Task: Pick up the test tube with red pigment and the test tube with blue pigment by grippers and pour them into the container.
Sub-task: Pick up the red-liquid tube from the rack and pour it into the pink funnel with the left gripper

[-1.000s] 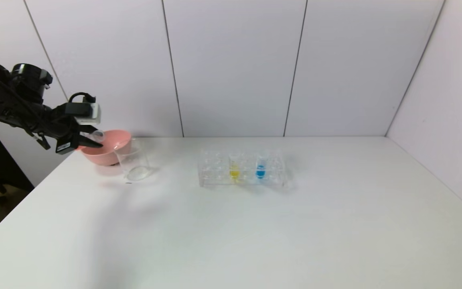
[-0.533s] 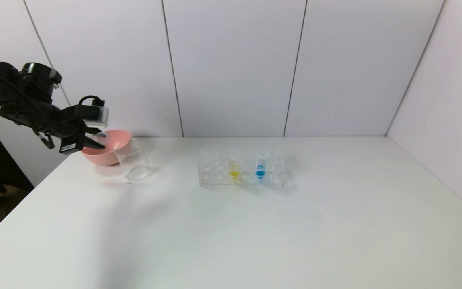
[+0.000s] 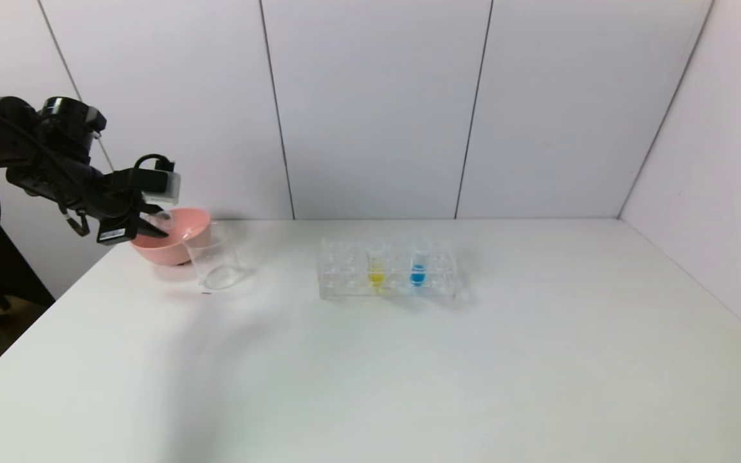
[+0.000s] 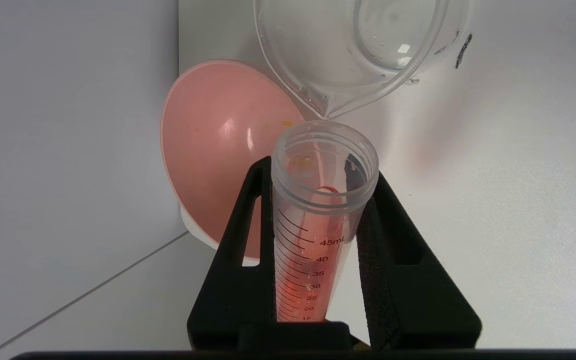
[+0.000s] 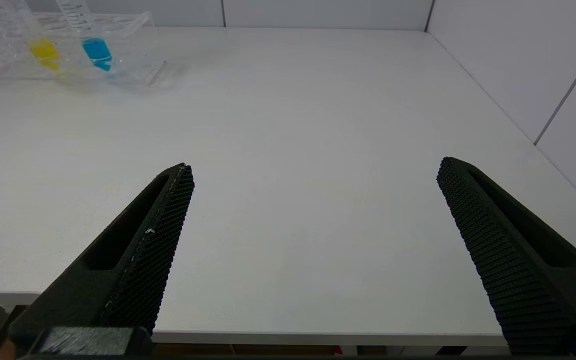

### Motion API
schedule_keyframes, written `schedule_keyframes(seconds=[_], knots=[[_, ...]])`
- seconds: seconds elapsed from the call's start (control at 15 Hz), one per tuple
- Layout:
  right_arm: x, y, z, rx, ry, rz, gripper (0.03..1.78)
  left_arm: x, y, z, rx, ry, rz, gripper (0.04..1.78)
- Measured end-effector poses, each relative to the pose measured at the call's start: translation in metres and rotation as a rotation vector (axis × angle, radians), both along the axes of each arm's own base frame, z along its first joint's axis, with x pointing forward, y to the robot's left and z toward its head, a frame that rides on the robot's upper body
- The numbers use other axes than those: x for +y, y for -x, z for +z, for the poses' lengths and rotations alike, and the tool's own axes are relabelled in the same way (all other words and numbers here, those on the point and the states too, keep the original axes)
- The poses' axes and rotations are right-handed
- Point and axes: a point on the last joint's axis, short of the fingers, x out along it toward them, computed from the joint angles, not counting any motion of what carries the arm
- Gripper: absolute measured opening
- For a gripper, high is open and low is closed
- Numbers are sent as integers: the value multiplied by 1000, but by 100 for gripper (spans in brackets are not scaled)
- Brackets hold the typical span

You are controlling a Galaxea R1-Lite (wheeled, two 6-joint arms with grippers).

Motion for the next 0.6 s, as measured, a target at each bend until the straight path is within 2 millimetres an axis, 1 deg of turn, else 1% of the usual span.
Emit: schedule_keyframes(seconds=[0.4,0.6], knots=[[0,0,0,0,0,0,177,-14,-1,0,29,-31,70,48],[0,0,0,0,0,0,177,-18,-1,0,40,-44,89,48]])
